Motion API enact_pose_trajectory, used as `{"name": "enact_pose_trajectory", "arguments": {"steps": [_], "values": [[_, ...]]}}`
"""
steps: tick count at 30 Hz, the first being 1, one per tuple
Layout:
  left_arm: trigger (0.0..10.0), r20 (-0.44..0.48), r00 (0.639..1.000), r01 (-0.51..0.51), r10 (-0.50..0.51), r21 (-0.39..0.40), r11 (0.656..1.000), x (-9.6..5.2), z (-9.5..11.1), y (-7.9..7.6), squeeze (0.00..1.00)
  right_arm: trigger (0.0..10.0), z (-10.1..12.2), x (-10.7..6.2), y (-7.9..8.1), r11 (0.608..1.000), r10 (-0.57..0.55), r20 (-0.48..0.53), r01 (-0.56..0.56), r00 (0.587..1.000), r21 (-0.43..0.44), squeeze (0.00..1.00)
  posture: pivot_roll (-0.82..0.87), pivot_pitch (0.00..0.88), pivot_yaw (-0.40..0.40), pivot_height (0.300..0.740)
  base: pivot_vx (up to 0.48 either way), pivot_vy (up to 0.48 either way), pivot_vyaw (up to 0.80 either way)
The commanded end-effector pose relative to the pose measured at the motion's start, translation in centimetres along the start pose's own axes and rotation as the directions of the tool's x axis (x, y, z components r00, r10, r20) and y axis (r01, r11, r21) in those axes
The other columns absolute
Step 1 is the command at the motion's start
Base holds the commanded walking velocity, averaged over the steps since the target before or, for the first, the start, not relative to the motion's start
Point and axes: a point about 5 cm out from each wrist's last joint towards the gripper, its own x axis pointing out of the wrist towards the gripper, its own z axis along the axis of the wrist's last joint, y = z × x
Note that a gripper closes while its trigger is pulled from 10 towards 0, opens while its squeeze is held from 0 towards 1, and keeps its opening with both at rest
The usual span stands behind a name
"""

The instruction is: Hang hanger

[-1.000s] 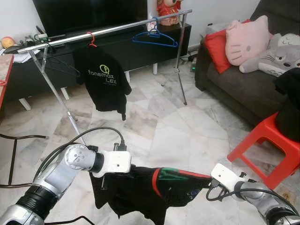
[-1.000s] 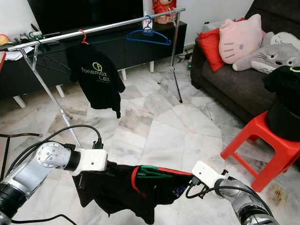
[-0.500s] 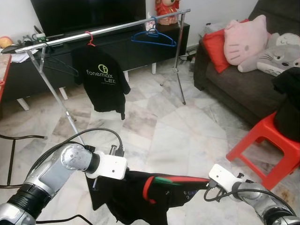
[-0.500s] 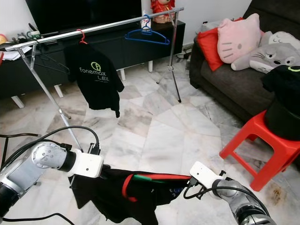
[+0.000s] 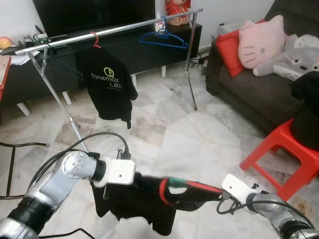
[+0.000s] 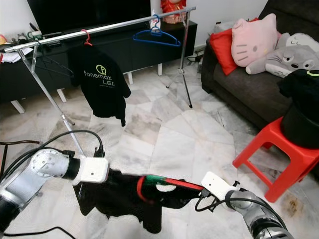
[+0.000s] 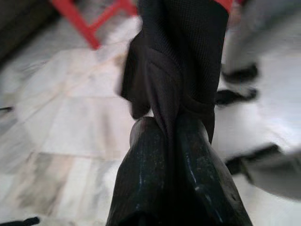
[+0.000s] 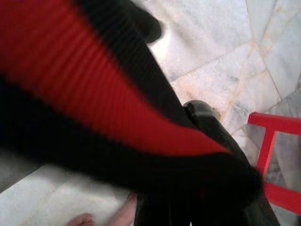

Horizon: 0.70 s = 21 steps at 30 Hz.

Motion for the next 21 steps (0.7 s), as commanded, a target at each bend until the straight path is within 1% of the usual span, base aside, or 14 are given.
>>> {"name": "enact_pose_trajectory", "arguments": {"steps": [1,2,5,7,8,9,10,11,12,14,15,16,18,21], "values": [[10.0,-0.028,0.998,0.052,-0.051,0.026,0.998,-1.2,-0.1,-0.3,0.00,0.0,-1.2,-0.4,-0.2,1.000,-0.005,-0.059,0.005,0.998,0.004,0.00,-0.09,0.000,0.003,0.740,0.000,0.000,0.00],[10.0,-0.036,0.996,0.084,-0.083,0.031,0.996,-1.2,-0.2,-0.7,0.00,0.0,-1.2,-0.4,-0.2,1.000,-0.004,-0.060,0.004,0.998,-0.001,0.00,-0.09,0.000,0.003,0.740,0.000,0.000,0.00],[10.0,-0.007,0.996,0.091,-0.091,0.024,0.996,-1.1,0.1,-0.7,0.00,0.0,-1.1,-0.4,-0.3,1.000,-0.005,-0.060,0.004,0.998,-0.006,0.00,-0.09,0.000,-0.001,0.740,0.000,0.000,0.00],[10.0,0.046,0.995,0.087,-0.088,0.015,0.996,-0.9,0.6,-0.6,0.00,0.0,-1.0,-0.3,-0.3,1.000,-0.005,-0.059,0.005,0.998,-0.008,0.00,-0.09,0.000,-0.001,0.740,0.000,0.000,0.00],[10.0,0.046,0.995,0.087,-0.088,0.015,0.996,-0.9,0.6,-0.6,0.00,0.0,-1.0,-0.3,-0.3,1.000,-0.005,-0.059,0.005,0.998,-0.008,0.00,-0.09,0.000,-0.001,0.740,0.000,0.000,0.00],[10.0,0.086,0.991,0.100,-0.101,0.012,0.995,-0.6,1.1,-0.8,0.00,0.0,-1.0,-0.3,-0.2,1.000,-0.003,-0.059,0.002,0.998,-0.010,0.00,-0.09,0.000,-0.002,0.740,0.000,0.000,0.00],[10.0,0.106,0.988,0.109,-0.110,0.013,0.994,-0.5,1.4,-0.9,0.00,0.0,-0.9,-0.2,-0.2,1.000,-0.001,-0.060,0.001,0.998,-0.011,0.00,-0.09,0.000,-0.002,0.740,0.000,0.000,0.00],[10.0,0.106,0.988,0.109,-0.110,0.013,0.994,-0.5,1.4,-0.9,0.00,0.0,-0.9,-0.2,-0.2,1.000,-0.001,-0.060,0.001,0.998,-0.011,0.00,-0.09,0.000,-0.002,0.740,0.000,0.000,0.00],[10.0,0.162,0.982,0.094,-0.092,-0.006,0.996,-0.2,2.1,-0.8,0.00,0.0,-1.0,-0.1,0.2,1.000,0.013,-0.066,-0.015,0.998,-0.021,0.00,-0.09,0.000,-0.004,0.740,0.000,0.000,0.00],[10.0,0.160,0.986,0.051,-0.050,-0.002,0.999,-0.1,2.3,-0.2,0.00,0.0,-1.1,0.0,0.6,0.999,0.025,-0.072,-0.027,0.997,-0.024,0.00,-0.08,0.000,-0.006,0.740,0.000,0.000,0.00],[10.0,0.141,0.989,0.054,-0.055,0.008,0.998,-0.1,2.2,-0.2,0.00,0.0,-1.2,0.0,0.7,0.999,0.027,-0.076,-0.028,0.997,-0.022,0.00,-0.08,0.000,-0.006,0.740,0.000,0.000,0.00],[10.0,0.141,0.989,0.054,-0.055,0.008,0.998,-0.1,2.2,-0.2,0.00,0.0,-1.2,0.0,0.7,0.999,0.027,-0.076,-0.028,0.997,-0.022,0.00,-0.08,0.000,-0.006,0.740,0.000,0.000,0.00],[10.0,0.130,0.987,0.094,-0.097,0.025,0.995,-0.5,2.0,-0.6,0.00,0.0,-1.5,0.0,0.8,0.999,0.027,-0.093,-0.030,0.995,-0.034,0.00,-0.09,0.000,-0.004,0.740,0.000,0.000,0.00],[10.0,0.140,0.982,0.121,-0.123,0.022,0.992,-0.6,2.1,-1.0,0.00,0.0,-1.7,-0.1,0.9,0.998,0.029,-0.101,-0.033,0.994,-0.043,0.00,-0.09,0.000,-0.004,0.740,0.000,0.000,0.00]]}}
